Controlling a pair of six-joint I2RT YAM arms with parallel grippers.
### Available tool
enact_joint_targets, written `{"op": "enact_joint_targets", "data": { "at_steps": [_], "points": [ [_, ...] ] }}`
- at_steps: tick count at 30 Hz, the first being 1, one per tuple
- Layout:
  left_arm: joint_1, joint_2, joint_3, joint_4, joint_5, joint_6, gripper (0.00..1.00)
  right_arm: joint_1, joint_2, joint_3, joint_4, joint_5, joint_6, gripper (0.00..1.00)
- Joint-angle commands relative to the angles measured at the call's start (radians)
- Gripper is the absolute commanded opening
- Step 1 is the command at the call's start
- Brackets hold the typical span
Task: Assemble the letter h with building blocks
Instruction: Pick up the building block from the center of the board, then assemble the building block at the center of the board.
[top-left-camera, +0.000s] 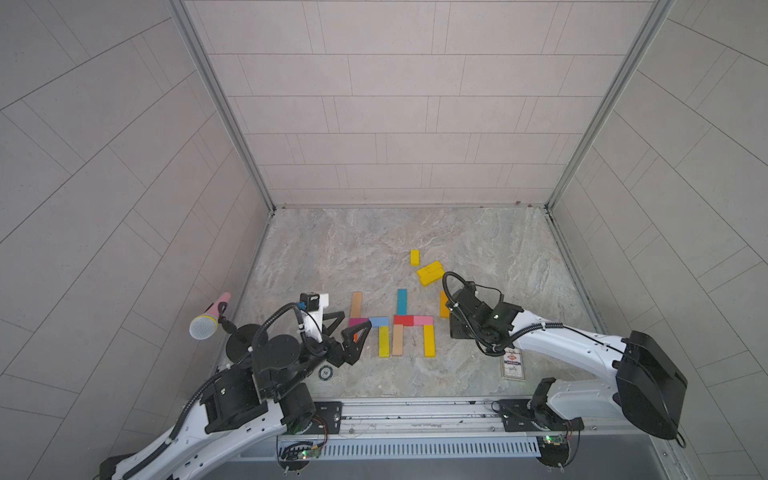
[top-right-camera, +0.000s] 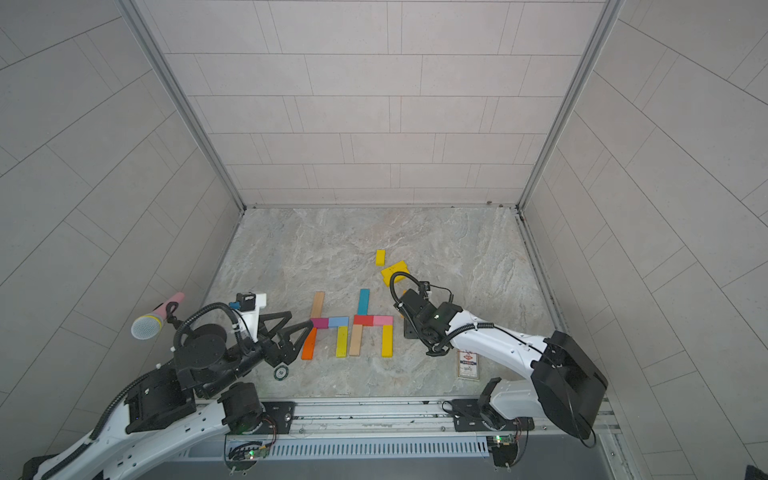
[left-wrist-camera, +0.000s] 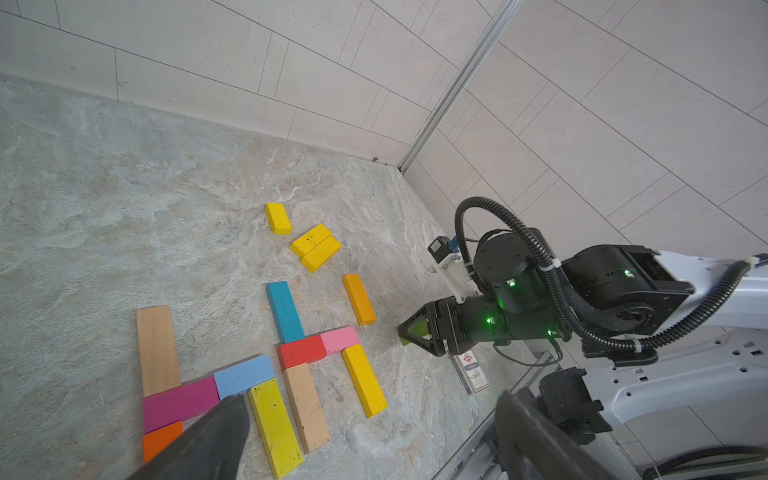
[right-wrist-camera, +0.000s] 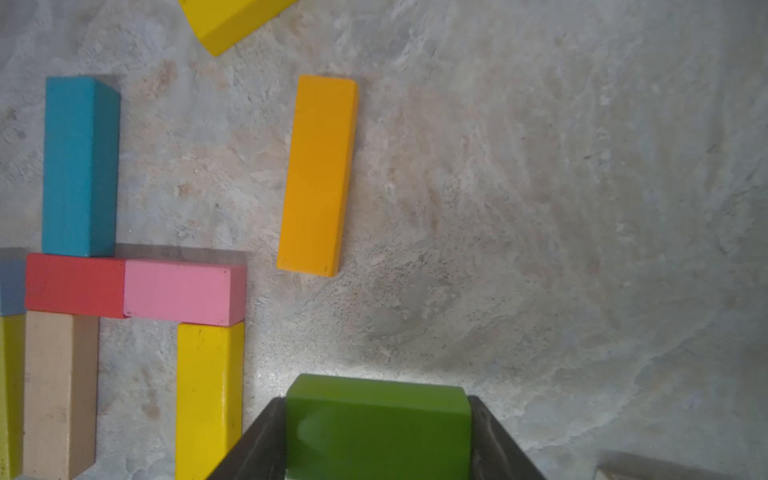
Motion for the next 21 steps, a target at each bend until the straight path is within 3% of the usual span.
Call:
{"op": "enact_joint_targets", "data": {
  "at_steps": [1, 21],
  "points": [
    [0.001, 0.012, -0.007, 0.019, -0.010, 0.007, 1.00, 0.015, 0.042, -0.006, 0.054, 0.041, 0.071, 0.53],
    [0.000, 0.007, -0.007, 0.005, -0.018, -0.008, 1.00, 0.018, 0.224, 0.052, 0.133, 0.032, 0.077, 0.53]
  ]
}}
